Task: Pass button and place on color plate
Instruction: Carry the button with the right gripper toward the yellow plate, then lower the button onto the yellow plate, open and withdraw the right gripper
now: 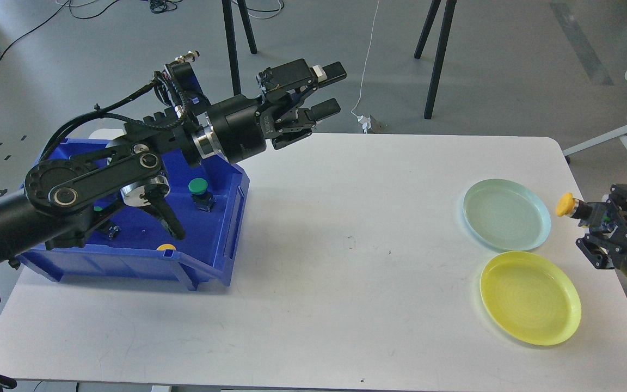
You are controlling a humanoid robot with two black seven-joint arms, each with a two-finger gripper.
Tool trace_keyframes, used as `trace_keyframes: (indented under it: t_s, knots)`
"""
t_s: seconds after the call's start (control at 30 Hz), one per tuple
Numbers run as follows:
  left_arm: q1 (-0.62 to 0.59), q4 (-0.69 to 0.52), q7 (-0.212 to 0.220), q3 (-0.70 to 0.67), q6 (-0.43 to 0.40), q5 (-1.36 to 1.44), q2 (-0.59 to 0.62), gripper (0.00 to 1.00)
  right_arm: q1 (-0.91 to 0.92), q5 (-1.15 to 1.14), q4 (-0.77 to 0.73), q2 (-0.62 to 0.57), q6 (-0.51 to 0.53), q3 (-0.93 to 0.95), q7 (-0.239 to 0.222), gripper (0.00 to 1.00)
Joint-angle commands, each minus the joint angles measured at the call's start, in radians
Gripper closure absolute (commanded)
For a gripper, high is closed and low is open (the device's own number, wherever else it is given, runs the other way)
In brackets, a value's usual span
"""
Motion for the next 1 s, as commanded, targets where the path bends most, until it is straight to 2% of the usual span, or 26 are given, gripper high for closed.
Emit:
trace_keyframes:
  t_s: [0.0, 0.23, 0.43, 0.57, 0.67, 0.77, 0.97]
  knots:
    - [0.000, 0.001, 0.000, 0.002, 0.019, -0.022, 0.022, 0.08, -0.082, -0.131, -0.004, -0.002, -0.116, -0.021, -0.004, 1.00]
    - [-0.012, 0.002, 0.000, 0.075, 0.103, 0.071, 0.210, 0.08, -0.087, -0.245, -0.052, 0.009, -0.256, -0.128, -0.010, 0.99]
    - [-0.054, 0.033, 0.000, 0.175, 0.115, 0.320, 0.378, 0.08, 0.084, -0.243, -0.115, 0.091, -0.262, -0.228, -0.050, 0.93]
    - [-0.054, 0.209, 0.000, 0.245, 0.141, 0.454, 0.384, 0.08, 0.193, -0.243, -0.164, 0.160, -0.270, -0.332, -0.062, 0.90]
    - [-0.048, 0.294, 0.000, 0.256, 0.154, 0.573, 0.376, 0.07, 0.235, -0.242, -0.182, 0.180, -0.274, -0.380, -0.068, 0.86]
    - [-0.041, 0.309, 0.000, 0.258, 0.154, 0.611, 0.362, 0.07, 0.239, -0.239, -0.182, 0.184, -0.285, -0.377, -0.066, 0.76]
    - [-0.021, 0.305, 0.000, 0.270, 0.146, 0.636, 0.366, 0.06, 0.229, -0.234, -0.168, 0.179, -0.291, -0.377, -0.056, 0.67]
